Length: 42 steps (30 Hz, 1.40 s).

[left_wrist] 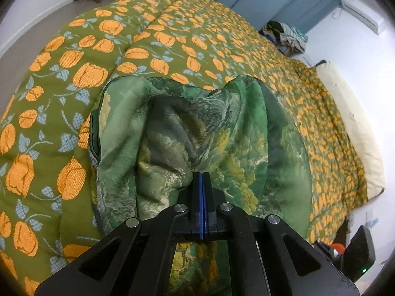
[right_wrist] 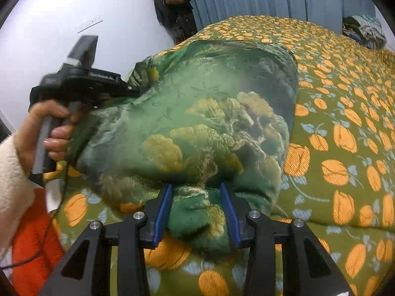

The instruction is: Fold large clothes

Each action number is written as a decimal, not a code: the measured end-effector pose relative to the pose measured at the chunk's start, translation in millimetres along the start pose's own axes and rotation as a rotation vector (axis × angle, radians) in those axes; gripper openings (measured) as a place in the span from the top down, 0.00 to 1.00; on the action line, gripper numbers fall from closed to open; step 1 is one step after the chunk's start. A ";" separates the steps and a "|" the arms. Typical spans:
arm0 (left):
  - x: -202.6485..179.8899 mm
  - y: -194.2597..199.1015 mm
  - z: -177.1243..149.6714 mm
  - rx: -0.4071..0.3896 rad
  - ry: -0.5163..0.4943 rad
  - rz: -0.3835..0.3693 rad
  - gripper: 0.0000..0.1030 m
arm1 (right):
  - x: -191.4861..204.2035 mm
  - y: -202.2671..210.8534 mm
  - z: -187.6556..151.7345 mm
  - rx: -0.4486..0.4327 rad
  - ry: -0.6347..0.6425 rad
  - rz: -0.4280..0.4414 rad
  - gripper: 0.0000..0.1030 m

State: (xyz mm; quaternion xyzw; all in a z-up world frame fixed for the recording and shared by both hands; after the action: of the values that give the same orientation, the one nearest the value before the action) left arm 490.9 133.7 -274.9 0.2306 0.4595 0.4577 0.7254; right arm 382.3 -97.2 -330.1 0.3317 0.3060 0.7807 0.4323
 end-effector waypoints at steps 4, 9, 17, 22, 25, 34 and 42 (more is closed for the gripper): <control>-15.4 18.0 3.4 -0.023 -0.044 0.026 0.97 | 4.1 18.9 3.6 -0.015 0.012 -0.026 0.59; -38.4 54.3 5.6 -0.099 -0.060 0.001 0.44 | 18.9 61.2 0.6 -0.095 -0.003 -0.042 0.34; -47.0 110.1 -15.7 -0.177 -0.116 0.095 0.10 | 17.5 115.2 10.9 -0.200 0.076 -0.173 0.22; -27.5 125.5 -37.1 -0.147 -0.157 0.224 0.09 | -1.8 129.5 7.3 -0.201 0.075 -0.237 0.22; -10.9 126.3 -42.0 -0.105 -0.162 0.281 0.09 | -11.1 131.0 6.3 -0.192 0.062 -0.235 0.22; 41.3 131.8 -40.4 -0.051 -0.011 0.312 0.09 | -28.6 130.5 -1.4 -0.170 0.002 -0.235 0.22; 19.0 105.6 -13.7 -0.049 0.024 0.003 0.09 | -31.5 125.2 1.1 -0.159 -0.035 -0.217 0.22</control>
State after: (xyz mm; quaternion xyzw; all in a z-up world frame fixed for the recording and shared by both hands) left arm 434.1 199.3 -210.3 0.2080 0.4566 0.4725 0.7246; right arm 336.8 -179.6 -241.7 0.2749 0.2695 0.7454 0.5443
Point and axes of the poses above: each gripper's, at about its wrist camera, not at the fingertips, and y roughly against the way its jaws point, x to its left, z to its top, the point moved 7 cm from there along -y, roughly the way its jaws point, and after that the axes turned 6 degrees about -y, right-handed, at the moved point
